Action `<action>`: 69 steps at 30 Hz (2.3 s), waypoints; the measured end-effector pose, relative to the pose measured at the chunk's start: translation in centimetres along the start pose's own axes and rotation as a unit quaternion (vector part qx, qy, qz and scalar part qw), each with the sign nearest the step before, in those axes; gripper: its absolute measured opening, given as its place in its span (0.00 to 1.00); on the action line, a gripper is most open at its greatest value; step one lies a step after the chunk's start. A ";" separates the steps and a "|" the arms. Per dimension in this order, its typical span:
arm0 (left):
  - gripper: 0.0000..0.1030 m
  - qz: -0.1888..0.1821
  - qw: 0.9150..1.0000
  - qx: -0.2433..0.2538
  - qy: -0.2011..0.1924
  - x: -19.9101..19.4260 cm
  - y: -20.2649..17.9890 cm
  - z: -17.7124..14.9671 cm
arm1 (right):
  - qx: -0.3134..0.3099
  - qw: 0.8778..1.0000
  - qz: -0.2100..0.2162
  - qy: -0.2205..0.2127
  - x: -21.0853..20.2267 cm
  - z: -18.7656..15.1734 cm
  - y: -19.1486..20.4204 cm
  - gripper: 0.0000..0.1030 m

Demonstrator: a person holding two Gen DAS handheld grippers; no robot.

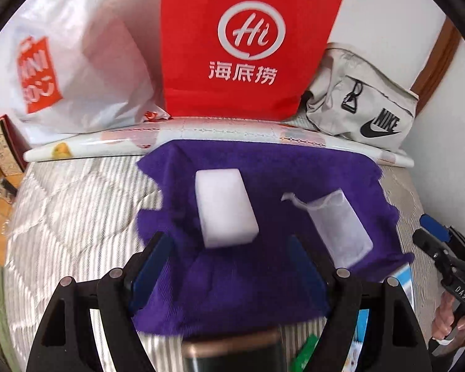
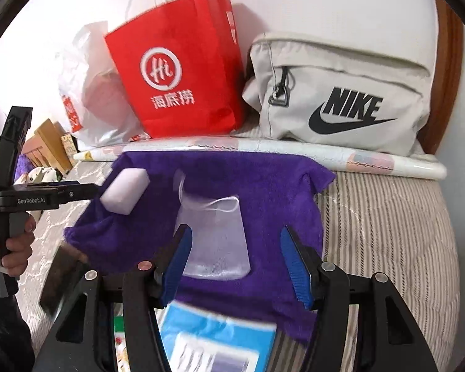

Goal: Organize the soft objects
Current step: 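Open both tools to drop the sponge block and mesh bag onto the towel, then move both tools back toward the pile of gloves and cloth, then grasp the white cloth with the right tool while the left tool grasps a white glove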

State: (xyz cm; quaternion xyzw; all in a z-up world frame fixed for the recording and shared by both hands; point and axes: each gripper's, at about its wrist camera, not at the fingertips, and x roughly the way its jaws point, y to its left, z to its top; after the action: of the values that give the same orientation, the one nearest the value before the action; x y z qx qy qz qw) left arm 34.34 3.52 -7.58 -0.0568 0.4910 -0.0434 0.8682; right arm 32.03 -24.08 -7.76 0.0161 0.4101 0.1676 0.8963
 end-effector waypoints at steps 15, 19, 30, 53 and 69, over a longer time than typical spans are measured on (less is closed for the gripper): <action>0.76 0.005 0.998 0.008 -0.059 -11.2 -1.3 -9.4 | -0.001 0.998 0.009 -0.055 -11.7 -6.4 3.9 0.62; 0.76 0.002 0.998 0.008 -0.055 -12.1 -1.7 -12.3 | 0.002 0.998 0.010 -0.061 -13.9 -8.5 4.6 0.64; 0.76 0.005 0.999 0.014 -0.039 -13.1 -2.5 -19.1 | 0.004 0.997 0.004 -0.071 -16.0 -13.4 5.7 0.67; 0.76 -0.008 0.999 -0.036 -0.028 -11.8 -0.6 -22.3 | -0.056 0.996 0.067 -0.004 -13.0 -20.2 10.6 0.49; 0.76 -0.039 0.999 -0.007 -0.019 -11.5 -1.9 -24.0 | -0.078 0.996 0.041 0.000 -11.5 -21.6 11.8 0.24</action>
State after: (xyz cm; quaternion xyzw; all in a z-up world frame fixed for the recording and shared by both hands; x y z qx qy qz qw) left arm 7.85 1.83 -9.84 -0.0823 0.4721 -0.0728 0.8747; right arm 5.68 -18.88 -11.70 -0.0374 0.3947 0.2361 0.8872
